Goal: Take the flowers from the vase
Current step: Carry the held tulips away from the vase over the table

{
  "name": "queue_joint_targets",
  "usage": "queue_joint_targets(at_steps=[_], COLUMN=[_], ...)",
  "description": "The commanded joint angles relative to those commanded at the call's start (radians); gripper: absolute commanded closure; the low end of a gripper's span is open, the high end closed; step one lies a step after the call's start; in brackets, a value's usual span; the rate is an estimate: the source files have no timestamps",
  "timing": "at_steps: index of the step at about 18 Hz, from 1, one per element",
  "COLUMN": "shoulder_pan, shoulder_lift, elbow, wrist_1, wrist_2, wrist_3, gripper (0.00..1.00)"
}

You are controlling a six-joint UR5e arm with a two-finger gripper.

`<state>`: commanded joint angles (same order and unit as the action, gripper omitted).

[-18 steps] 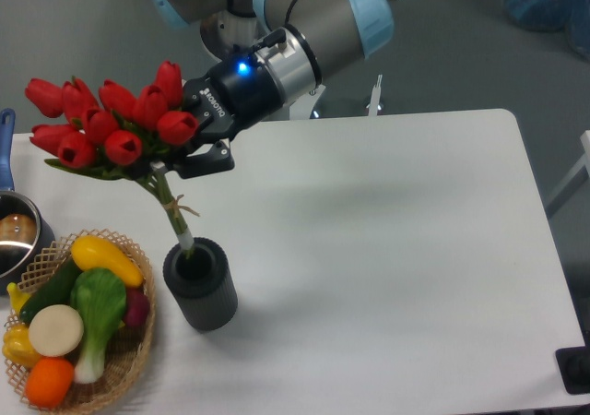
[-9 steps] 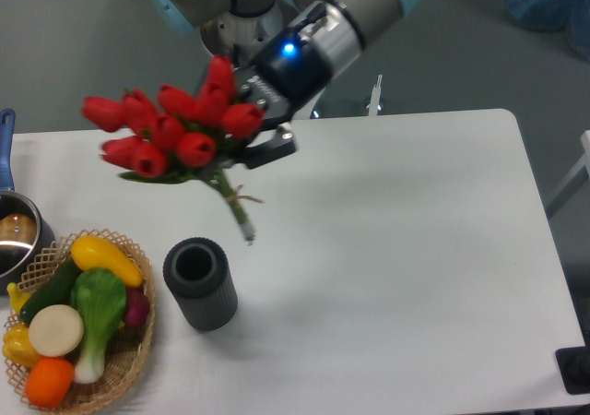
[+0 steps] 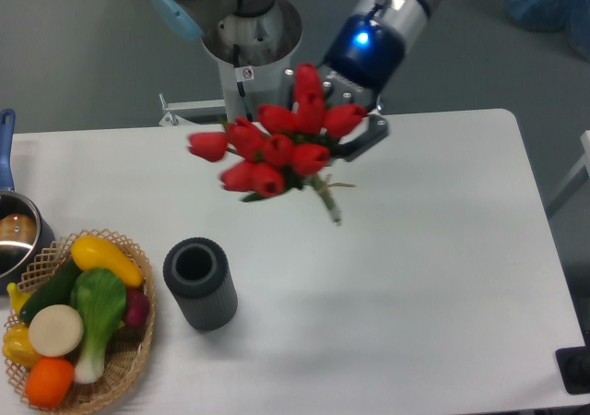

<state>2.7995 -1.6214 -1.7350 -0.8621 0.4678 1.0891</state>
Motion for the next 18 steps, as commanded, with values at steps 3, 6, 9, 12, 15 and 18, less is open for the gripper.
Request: queue_joint_targets(at_steps=[3,6,9,12,15,18], shoulder_pan=[0.029,0.037,0.037,0.041,0.043,0.049], shoulder_lift=[-0.005,-0.014,-0.026,-0.028,-0.026,-0.026], elbow=[-0.001,-0.014,-0.020,-0.031,-0.037,-0.038], wrist_1=[0.000,0.000,0.000,0.000,0.000,0.000], wrist_2=[0.000,0.000,0.000,0.000,0.000,0.000], wrist_3=[0.005,0.031,0.035,0.035,0.035,0.035], gripper=[0.65,0.65,0.65,0.65,0.65,0.65])
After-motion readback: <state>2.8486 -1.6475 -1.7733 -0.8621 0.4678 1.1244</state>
